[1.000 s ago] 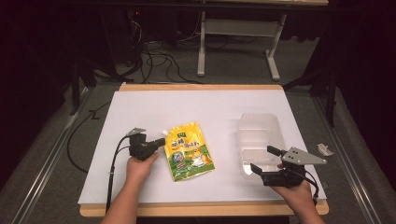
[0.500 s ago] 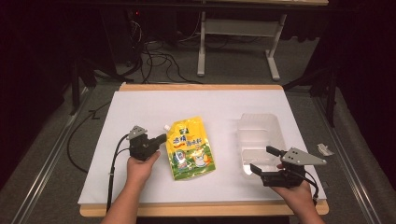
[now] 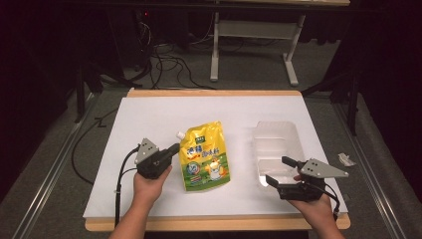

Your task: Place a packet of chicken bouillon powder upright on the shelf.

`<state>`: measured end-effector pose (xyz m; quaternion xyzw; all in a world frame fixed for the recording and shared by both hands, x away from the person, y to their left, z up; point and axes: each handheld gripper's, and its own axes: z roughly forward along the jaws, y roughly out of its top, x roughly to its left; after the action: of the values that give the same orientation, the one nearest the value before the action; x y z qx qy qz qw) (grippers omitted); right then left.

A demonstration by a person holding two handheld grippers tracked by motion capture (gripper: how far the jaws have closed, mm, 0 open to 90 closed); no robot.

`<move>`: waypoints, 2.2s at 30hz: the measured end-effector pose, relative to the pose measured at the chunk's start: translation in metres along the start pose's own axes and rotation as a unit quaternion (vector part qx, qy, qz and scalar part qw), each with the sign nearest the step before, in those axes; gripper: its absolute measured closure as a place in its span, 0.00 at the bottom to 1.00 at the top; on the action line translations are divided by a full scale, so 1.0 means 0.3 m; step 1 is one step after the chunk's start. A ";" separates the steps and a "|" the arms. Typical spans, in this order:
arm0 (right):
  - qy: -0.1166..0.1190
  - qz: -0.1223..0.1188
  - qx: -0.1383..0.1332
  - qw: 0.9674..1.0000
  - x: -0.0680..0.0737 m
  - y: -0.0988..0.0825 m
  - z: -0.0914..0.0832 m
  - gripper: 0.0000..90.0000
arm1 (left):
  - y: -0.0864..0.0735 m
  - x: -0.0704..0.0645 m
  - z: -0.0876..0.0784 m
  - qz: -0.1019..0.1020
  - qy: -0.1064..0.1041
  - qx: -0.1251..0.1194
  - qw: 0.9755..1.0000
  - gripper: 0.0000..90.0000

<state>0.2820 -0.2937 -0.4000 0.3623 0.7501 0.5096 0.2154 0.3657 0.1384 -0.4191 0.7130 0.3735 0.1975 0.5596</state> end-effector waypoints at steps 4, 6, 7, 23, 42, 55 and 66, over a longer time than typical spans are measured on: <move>0.003 -0.002 -0.002 1.000 0.006 0.001 0.001 0.16 | 0.007 -0.028 -0.020 0.012 -0.002 -0.012 1.000 1.00; 0.006 0.000 -0.003 1.000 0.015 0.002 0.001 0.17 | 0.010 -0.041 -0.027 0.019 -0.001 -0.017 1.000 1.00; 0.007 -0.002 -0.004 1.000 0.018 0.003 0.002 0.17 | 0.012 -0.053 -0.034 0.023 -0.001 -0.021 0.999 1.00; 0.031 0.028 -0.010 0.999 0.075 0.086 0.085 0.17 | 0.004 -0.120 -0.076 0.044 0.012 -0.043 0.998 1.00; 0.041 0.052 0.041 0.997 0.107 0.256 0.414 0.19 | 0.007 -0.126 -0.081 0.047 0.002 -0.048 0.998 1.00; 0.078 0.072 0.067 0.992 0.107 0.256 0.490 0.48 | 0.006 -0.126 -0.078 0.041 -0.002 -0.048 0.998 1.00; 0.069 0.034 0.033 0.997 0.125 0.244 0.395 0.95 | 0.013 -0.135 -0.068 0.038 -0.009 -0.052 0.998 1.00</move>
<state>0.3637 -0.1770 -0.3768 0.3585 0.7666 0.5156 0.1340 0.3266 0.1209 -0.4038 0.6984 0.3302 0.2317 0.5912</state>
